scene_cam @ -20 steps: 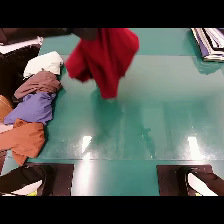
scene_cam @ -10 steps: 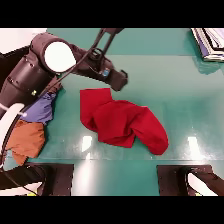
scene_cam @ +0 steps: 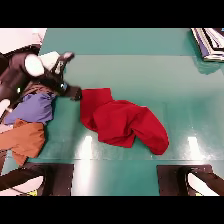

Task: Fold the shirts.

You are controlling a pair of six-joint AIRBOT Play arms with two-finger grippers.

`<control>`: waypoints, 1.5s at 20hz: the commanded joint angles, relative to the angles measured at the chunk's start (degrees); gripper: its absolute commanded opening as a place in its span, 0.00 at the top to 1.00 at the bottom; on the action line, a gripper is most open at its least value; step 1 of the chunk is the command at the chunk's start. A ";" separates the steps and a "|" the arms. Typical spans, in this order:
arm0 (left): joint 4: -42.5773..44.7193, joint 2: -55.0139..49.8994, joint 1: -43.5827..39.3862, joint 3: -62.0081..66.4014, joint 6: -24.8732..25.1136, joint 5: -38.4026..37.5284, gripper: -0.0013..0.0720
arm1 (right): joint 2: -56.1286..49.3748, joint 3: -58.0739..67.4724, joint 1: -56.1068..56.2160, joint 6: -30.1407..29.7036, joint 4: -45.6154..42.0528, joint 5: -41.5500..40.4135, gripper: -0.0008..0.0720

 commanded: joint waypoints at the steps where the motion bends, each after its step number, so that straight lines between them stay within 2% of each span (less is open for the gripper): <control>1: -5.86 4.68 2.56 -17.77 -0.04 6.73 0.25 | -1.84 0.07 0.07 0.04 0.57 1.92 0.97; 4: -14.51 4.70 2.56 -26.01 0.52 14.64 0.25 | -3.28 0.07 1.07 0.04 0.48 2.01 0.97; 6: -17.07 4.68 2.56 -28.94 0.44 19.76 0.25 | -3.93 0.07 2.01 0.02 0.52 1.99 0.97; 11: -22.62 2.34 0.33 -30.71 1.92 25.62 0.25 | -4.11 0.07 3.04 0.02 0.39 1.22 0.97; 13: -22.73 2.34 -0.55 -30.42 1.90 27.98 0.82 | -4.11 0.07 3.04 0.02 0.35 2.58 0.97; 14: -22.64 2.45 0.13 -29.22 1.90 27.71 0.94 | -4.11 0.07 3.02 0.02 -0.26 4.22 0.97; 16: -21.24 2.84 3.06 -24.57 1.95 23.87 0.94 | -3.72 -1.27 2.93 0.11 -3.15 8.81 0.97; 18: -16.74 4.79 6.69 -17.99 1.92 20.55 0.95 | -1.05 -7.80 2.93 1.29 -6.51 11.34 0.97; 23: -10.43 8.17 12.57 -5.79 1.97 16.87 0.94 | 9.68 -38.62 2.93 5.01 -11.91 6.54 0.96; 24: -9.97 8.15 12.57 -5.05 1.97 16.96 0.94 | 11.15 -45.11 2.93 5.01 -11.23 5.22 0.80; 25: -10.05 8.15 12.57 -5.03 1.95 16.94 0.94 | 12.00 -51.80 2.93 4.98 -9.97 4.17 0.33; 26: -10.01 8.04 12.57 -5.03 1.97 16.57 0.94 | 12.13 -57.33 2.93 4.92 -8.33 2.91 0.17; 29: -9.86 8.02 12.57 -5.03 1.97 16.37 0.94 | 9.31 -68.91 2.95 3.34 -0.68 -3.43 0.19; 30: -9.84 8.02 12.57 -5.03 1.97 16.33 0.94 | 7.56 -70.95 2.95 1.68 2.40 -6.10 0.25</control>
